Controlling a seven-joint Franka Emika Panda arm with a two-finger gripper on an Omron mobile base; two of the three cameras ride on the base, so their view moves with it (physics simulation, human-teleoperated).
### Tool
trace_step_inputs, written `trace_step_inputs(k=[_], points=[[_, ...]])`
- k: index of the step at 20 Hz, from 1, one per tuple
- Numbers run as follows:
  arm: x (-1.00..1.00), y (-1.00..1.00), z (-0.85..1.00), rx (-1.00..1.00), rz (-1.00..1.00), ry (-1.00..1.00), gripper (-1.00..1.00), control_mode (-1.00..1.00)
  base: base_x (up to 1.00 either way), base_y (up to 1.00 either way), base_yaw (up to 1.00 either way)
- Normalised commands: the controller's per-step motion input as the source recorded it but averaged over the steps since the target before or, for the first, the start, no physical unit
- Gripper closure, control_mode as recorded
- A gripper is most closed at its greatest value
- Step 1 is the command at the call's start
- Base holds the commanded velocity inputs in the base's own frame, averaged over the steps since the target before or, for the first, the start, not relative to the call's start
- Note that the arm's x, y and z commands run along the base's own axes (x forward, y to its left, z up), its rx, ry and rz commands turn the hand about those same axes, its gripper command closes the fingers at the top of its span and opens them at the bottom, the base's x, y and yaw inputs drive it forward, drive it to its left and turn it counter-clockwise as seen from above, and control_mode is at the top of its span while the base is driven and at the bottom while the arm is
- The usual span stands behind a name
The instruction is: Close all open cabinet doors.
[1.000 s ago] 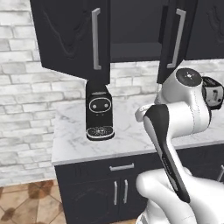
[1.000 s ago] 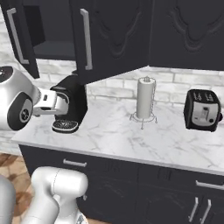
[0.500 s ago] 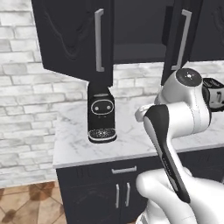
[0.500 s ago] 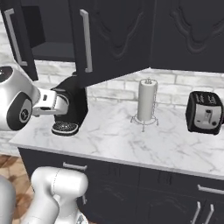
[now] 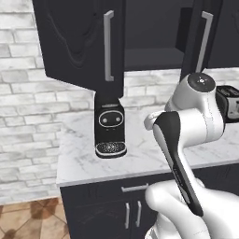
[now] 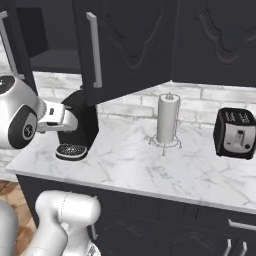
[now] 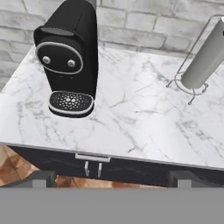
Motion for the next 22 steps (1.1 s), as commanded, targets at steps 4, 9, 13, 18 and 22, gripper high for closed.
trace_step_inputs(k=[4,9,13,18,22], points=[[0.0,0.0,0.0,0.0,0.0,0.0,-1.0,1.0,0.34,0.26,0.0],[0.0,0.0,0.0,0.0,0.0,0.0,-1.0,1.0,0.38,0.24,0.0],[0.0,0.0,0.0,0.0,0.0,0.0,-1.0,1.0,0.37,0.24,0.0],[0.0,0.0,0.0,0.0,0.0,0.0,-1.0,1.0,0.23,0.14,0.0],[0.0,0.0,0.0,0.0,0.0,0.0,-1.0,1.0,0.0,0.0,0.0]])
